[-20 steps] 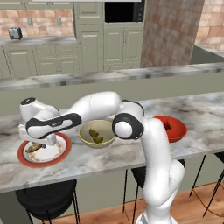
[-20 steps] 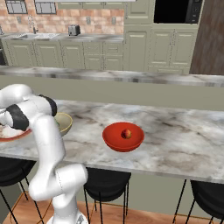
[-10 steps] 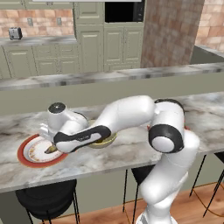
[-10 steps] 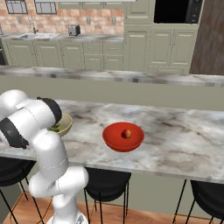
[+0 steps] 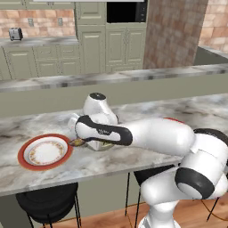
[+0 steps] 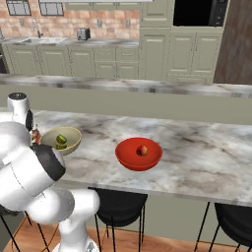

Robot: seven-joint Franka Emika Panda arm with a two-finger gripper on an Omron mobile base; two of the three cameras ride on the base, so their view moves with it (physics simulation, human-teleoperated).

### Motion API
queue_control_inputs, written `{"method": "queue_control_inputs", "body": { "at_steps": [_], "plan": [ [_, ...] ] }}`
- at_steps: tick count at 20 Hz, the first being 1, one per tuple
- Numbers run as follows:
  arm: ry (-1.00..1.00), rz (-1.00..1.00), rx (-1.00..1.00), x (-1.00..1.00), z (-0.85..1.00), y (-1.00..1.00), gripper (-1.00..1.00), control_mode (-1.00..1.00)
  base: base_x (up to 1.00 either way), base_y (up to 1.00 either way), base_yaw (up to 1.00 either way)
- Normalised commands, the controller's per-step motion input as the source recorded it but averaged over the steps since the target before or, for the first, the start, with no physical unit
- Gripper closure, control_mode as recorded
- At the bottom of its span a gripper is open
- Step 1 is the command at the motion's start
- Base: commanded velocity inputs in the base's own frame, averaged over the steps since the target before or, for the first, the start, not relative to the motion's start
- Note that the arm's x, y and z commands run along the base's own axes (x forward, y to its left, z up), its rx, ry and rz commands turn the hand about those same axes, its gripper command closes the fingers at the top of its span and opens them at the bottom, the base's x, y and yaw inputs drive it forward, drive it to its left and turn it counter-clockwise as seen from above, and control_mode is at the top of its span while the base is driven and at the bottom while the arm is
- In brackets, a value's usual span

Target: Take the fruits from the plate on the dining counter and place two fruits in each bowl.

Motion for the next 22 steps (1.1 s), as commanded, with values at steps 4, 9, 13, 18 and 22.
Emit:
{"method": "queue_control_inputs", "body": {
  "at_steps": [4,9,13,18,22],
  "plan": [
    [0.30,-0.15,0.00,-0.08,0.43,-0.83,1.00,-1.00,0.00,0.00,0.00],
    [0.33,-0.20,0.00,0.00,0.28,-0.83,1.00,-1.00,0.00,0.00,0.00],
    [0.05,-0.13,-0.08,0.00,0.15,-0.90,1.00,-1.00,0.00,0.00,0.00],
    [0.00,-0.16,-0.15,0.00,0.03,-0.87,1.00,-1.00,0.00,0.00,0.00],
    [0.00,-0.21,-0.23,0.00,0.00,-0.84,1.00,-1.00,0.00,0.00,0.00]
  ]
}}
